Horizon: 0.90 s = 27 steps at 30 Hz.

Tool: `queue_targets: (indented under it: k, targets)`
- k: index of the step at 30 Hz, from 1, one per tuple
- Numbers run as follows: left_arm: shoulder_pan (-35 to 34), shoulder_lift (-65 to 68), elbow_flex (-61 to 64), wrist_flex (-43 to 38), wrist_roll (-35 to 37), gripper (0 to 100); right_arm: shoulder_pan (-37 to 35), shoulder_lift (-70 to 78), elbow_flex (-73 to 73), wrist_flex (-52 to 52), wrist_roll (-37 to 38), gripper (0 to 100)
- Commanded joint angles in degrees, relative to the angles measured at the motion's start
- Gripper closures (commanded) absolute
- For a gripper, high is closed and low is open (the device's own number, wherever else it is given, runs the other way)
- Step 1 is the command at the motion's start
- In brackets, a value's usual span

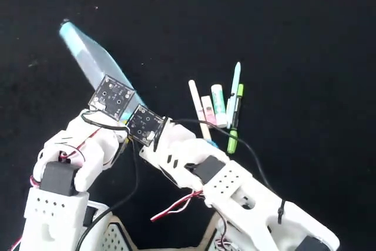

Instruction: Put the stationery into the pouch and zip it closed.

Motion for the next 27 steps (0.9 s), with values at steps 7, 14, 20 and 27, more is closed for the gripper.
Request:
queue_targets:
  k: [7, 14, 20, 27]
  targets:
    - [0.6, 0.3, -0.7, -1.4, 10.2, 96, 0.3, 0.3, -2.2, -3.5, 0.2, 98.8]
    - [0.1, 0.3, -0.7, -3.3, 12.6, 96, 2.0, 0.3, -2.6, -5.1, -7.3, 98.8]
    - [0.1, 0.3, -0.8, -3.4, 13.3, 96, 9.5, 0.3, -2.8, -9.1, -13.8, 98.8]
    - [-1.4, 0.3, -0.8, -4.7, 13.3, 96, 10.3, 0.3, -2.7, -9.1, -13.9, 98.8]
